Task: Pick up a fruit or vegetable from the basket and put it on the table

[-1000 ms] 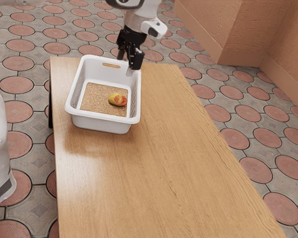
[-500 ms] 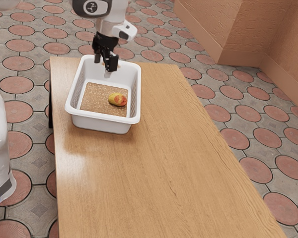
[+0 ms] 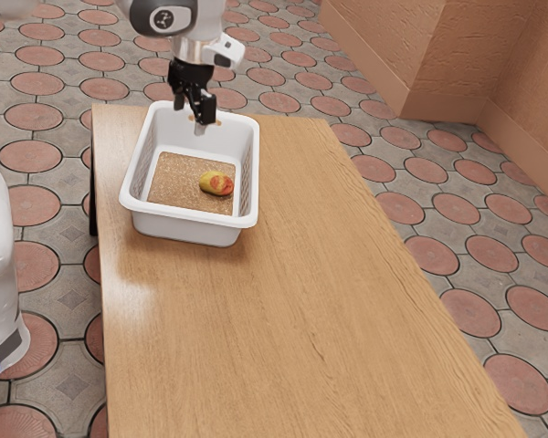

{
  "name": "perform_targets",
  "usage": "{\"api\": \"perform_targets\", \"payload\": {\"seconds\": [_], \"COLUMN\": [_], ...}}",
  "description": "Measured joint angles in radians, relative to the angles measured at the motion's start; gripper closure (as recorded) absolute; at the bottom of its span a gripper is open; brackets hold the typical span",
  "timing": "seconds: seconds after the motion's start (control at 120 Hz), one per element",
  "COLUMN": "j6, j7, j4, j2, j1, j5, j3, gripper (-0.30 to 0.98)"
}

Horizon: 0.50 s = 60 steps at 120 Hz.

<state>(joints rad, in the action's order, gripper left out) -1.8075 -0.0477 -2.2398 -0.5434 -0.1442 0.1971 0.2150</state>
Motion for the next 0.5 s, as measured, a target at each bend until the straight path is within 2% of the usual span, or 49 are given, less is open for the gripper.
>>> {"api": "perform_targets", "payload": {"seconds": [0.175,0.317,0.5], "j6": [-0.048,-0.062,-0.01], "j7": [0.008,0.014,0.026], "j4": [0.029,0.124,0.23], "j2": [0.091,0.233,0.352], "j1": [0.001,0.002,0.001], "j5": [0.007,0.005,-0.044], "j3": [0.027,0.03,0.056], "gripper": [0.0,0.0,0.0]}}
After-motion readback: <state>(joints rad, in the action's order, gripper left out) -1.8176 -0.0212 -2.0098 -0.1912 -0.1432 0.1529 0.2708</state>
